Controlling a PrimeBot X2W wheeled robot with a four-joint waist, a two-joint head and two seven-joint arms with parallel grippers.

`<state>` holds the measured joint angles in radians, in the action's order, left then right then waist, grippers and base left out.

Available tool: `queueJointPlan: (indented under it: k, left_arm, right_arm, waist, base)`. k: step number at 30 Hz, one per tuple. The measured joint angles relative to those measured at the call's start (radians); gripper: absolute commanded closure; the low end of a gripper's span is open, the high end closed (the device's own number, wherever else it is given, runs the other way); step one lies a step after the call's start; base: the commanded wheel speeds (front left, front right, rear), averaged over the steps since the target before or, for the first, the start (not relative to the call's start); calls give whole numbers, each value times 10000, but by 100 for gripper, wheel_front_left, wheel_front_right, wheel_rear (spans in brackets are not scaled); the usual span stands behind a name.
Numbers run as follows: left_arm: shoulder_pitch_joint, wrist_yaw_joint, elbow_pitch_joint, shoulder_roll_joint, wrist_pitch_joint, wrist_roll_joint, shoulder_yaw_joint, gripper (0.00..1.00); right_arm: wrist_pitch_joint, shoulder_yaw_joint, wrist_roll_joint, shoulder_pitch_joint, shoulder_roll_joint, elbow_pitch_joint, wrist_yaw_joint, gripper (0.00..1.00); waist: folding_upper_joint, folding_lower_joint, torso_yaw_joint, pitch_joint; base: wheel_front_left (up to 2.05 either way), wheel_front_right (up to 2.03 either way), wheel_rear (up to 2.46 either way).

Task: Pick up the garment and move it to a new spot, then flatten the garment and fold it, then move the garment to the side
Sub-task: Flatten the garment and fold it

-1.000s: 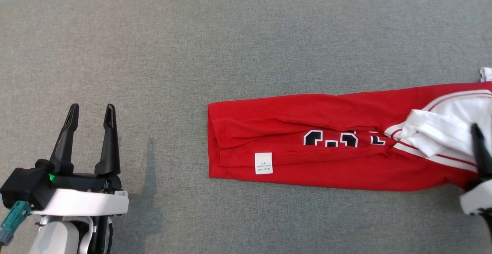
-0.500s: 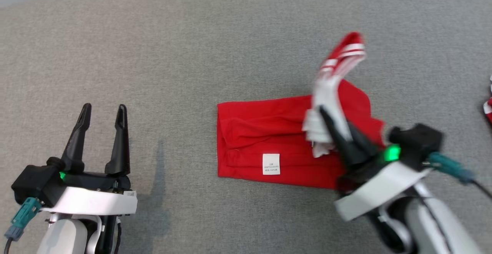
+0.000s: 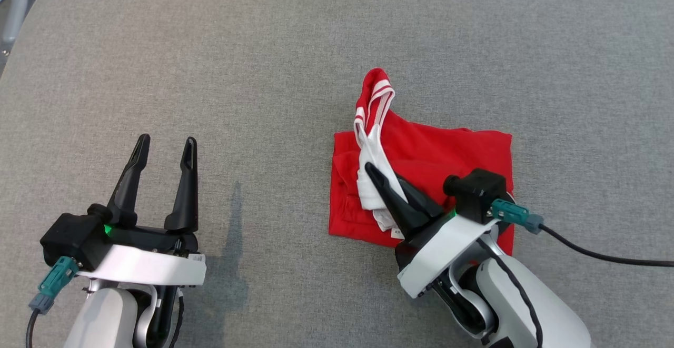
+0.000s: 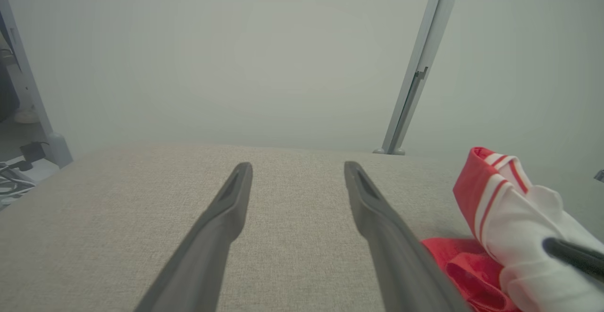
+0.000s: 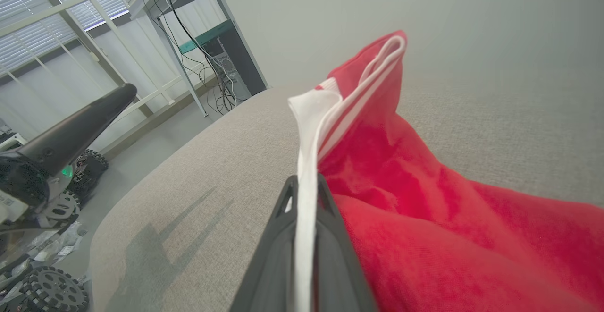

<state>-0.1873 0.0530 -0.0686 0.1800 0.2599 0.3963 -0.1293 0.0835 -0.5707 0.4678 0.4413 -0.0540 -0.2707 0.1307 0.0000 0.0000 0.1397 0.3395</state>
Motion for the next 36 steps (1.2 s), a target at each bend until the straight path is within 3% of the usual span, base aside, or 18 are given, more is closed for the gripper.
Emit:
queueJointPlan:
  k: [1, 2, 8, 12, 25, 36]
  left_arm:
    - [-17, 2, -4, -19, 0, -4, 12, 0]
    - [-22, 8, -6, -31, 0, -4, 36, 0]
    - [-20, 84, -79, -40, 2, -159, 188, 0]
    - [-8, 86, -86, -23, 2, -244, 261, 0]
    - [355, -63, 33, 219, 2, -353, 500, 0]
    - [837, -274, 453, 385, -236, -355, 512, 0]
  right_arm:
    - [128, 21, 73, 39, 4, -113, 0, 60]
    - [293, 40, 178, 66, 4, -165, 0, 0]
    - [968, 359, 700, 151, -52, 447, 0, 0]
    - [1166, 1383, 673, -170, -594, 1221, 0, 0]
    - [1016, 5279, -1511, -2218, -1772, 2426, 0, 0]
    - [790, 6090, -1946, -3109, -1682, 2840, 0, 0]
  waist:
    - [0, 0, 14, 20]
    - [0, 0, 16, 32]
    - [0, 0, -158, -3]
    - [1, 0, -377, -82]
    - [1, 0, -898, -469]
    - [0, 0, -1164, -741]
  base:
    - [0, 0, 0]
    - [0, 0, 0]
    - [0, 0, 0]
    - [0, 0, 0]
    - [0, 0, 0]
    - [0, 0, 0]
